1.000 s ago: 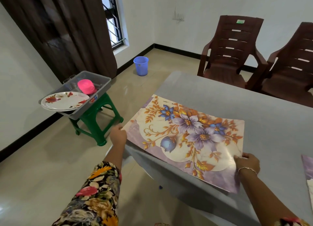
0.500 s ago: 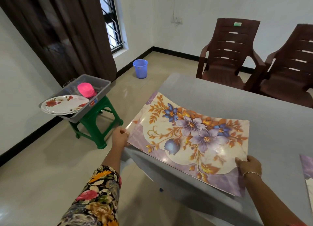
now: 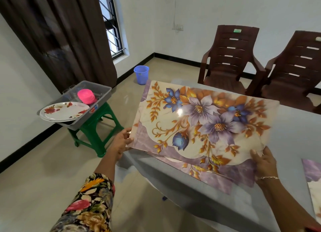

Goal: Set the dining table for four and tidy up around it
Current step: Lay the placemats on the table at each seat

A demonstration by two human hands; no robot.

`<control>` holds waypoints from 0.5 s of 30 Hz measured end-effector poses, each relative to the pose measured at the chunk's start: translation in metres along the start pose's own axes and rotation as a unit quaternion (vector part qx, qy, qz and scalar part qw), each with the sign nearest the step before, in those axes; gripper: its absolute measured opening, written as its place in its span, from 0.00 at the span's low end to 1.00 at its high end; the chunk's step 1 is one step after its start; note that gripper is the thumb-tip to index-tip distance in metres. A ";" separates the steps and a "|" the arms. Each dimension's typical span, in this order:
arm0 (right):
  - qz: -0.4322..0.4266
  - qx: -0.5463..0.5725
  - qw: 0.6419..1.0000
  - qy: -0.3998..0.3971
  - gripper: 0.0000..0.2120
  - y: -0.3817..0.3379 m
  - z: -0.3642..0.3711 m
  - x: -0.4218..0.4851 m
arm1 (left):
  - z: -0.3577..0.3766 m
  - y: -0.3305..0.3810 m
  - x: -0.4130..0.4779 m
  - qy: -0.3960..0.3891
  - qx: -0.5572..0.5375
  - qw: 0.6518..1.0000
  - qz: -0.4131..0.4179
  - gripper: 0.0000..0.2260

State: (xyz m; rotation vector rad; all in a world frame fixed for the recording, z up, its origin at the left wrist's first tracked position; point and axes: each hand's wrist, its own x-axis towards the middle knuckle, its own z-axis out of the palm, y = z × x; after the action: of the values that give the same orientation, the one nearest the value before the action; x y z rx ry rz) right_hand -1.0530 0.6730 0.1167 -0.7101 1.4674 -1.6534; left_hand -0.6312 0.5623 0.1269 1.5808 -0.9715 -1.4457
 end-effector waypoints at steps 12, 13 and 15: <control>0.012 0.011 0.999 -0.031 0.10 -0.015 0.021 0.003 | 0.018 0.012 0.001 0.022 -0.010 0.998 0.056 0.18; 0.028 -0.007 0.999 -0.038 0.13 -0.013 0.022 0.004 | 0.018 0.010 0.001 0.029 -0.007 0.998 0.051 0.18; 0.041 -0.014 0.998 -0.048 0.08 -0.013 0.023 0.006 | 0.020 0.007 0.000 0.042 0.001 0.998 0.045 0.17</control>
State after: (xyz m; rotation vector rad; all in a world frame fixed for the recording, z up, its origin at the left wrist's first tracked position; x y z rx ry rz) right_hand -1.0400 0.6558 0.1324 -0.7250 1.4347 -1.5189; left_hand -0.6513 0.5582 0.1324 1.5670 -0.9821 -1.3072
